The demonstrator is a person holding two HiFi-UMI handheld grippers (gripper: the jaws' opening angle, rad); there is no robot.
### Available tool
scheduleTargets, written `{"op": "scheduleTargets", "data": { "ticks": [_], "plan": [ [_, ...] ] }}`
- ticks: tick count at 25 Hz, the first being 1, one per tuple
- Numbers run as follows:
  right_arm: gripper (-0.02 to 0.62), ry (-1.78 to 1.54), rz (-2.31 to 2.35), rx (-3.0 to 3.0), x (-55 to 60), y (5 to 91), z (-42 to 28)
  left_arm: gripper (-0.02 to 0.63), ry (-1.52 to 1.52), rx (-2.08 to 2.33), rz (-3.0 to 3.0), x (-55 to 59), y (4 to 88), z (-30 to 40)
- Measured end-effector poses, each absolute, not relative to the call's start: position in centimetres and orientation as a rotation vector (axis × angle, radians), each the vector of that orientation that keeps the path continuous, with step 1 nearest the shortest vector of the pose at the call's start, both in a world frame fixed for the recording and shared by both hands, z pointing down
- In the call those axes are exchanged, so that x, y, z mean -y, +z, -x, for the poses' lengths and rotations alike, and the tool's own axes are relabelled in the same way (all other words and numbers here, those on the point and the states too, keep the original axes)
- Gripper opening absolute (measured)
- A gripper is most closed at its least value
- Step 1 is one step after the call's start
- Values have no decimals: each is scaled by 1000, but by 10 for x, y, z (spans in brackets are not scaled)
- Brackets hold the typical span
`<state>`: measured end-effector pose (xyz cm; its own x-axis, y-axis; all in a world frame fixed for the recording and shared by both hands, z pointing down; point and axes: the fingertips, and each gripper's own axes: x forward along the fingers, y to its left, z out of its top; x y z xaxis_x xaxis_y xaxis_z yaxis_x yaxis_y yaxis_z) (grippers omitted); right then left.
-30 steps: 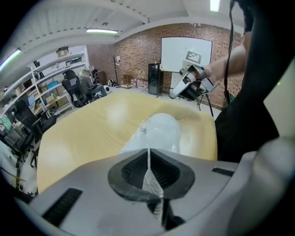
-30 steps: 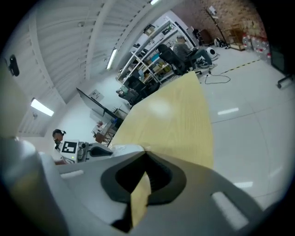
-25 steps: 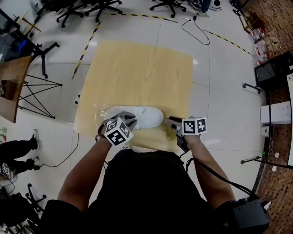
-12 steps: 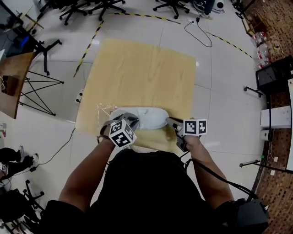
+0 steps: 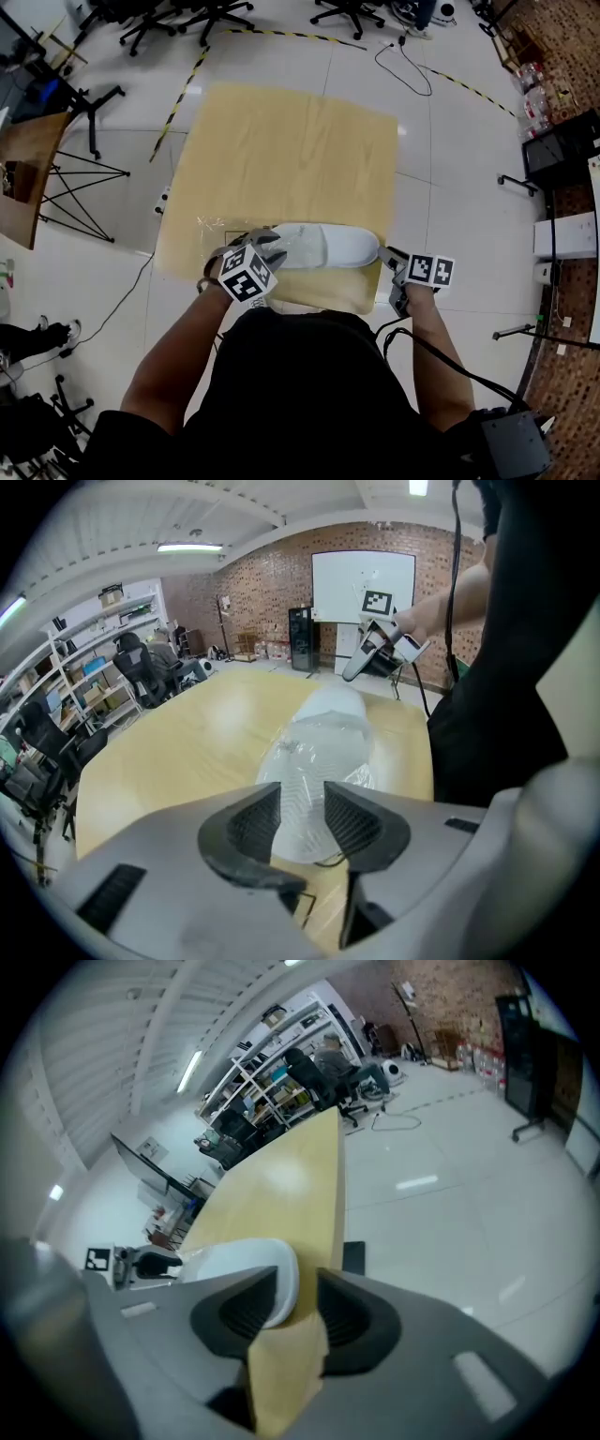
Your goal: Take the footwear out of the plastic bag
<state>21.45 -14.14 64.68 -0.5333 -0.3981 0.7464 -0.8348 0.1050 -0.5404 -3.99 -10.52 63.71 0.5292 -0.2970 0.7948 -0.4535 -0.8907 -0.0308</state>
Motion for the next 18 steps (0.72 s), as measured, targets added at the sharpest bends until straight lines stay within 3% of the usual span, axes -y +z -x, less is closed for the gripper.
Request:
{"op": "scheduleTargets", "data": {
  "ticks": [1,2,5,9,18],
  "plan": [
    [208,1310,-1227,1973,144,642,-215,165,1258,641,-2605,106,630,35],
    [245,1187,-1228,1997,148,635,-210,167,1223,641,-2626,107,621,29],
    [241,859,-1059,2128,149,618,-163,167,1184,597,-2661,110,611,7],
    [235,646,-847,2076,138,646,-118,166,1359,492,-2587,106,643,-4],
    [219,636,-890,2012,133,651,-156,127,1318,559,-2531,108,649,7]
  ]
}}
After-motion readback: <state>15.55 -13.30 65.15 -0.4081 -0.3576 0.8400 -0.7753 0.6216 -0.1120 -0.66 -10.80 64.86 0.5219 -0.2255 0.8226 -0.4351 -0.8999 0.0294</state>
